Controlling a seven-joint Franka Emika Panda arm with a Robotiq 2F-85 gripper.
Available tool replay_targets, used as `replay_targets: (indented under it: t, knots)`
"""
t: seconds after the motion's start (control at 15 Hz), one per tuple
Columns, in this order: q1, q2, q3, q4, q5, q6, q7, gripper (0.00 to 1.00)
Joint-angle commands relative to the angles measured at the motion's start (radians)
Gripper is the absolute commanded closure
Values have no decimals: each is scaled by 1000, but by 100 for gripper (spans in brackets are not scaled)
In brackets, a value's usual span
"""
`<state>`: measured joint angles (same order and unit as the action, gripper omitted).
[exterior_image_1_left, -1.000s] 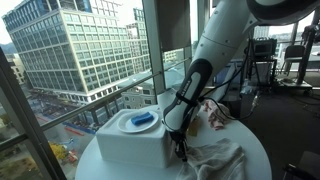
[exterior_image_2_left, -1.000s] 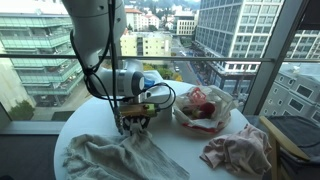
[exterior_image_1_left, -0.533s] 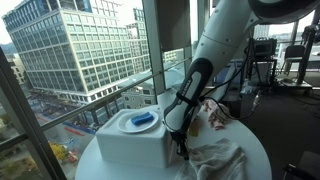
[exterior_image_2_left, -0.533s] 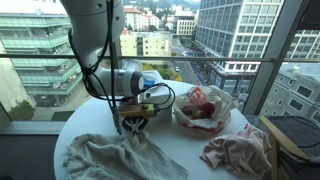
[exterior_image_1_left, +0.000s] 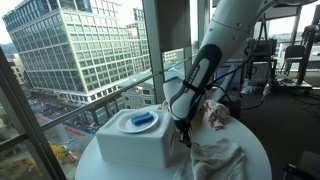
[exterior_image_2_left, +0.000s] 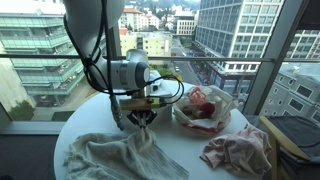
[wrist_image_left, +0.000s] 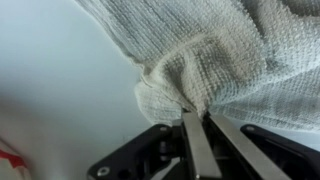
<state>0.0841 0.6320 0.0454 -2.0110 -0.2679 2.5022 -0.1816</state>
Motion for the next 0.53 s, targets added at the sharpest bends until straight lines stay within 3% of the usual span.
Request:
replay_targets:
  t: [0.0, 0.27, 0.47]
  knots:
    - [31, -59, -70, -41, -34, 87, 112, 91]
    - [94, -32, -187, -10, -87, 131, 324, 91]
    - [126, -3, -239, 9, -102, 120, 440, 89]
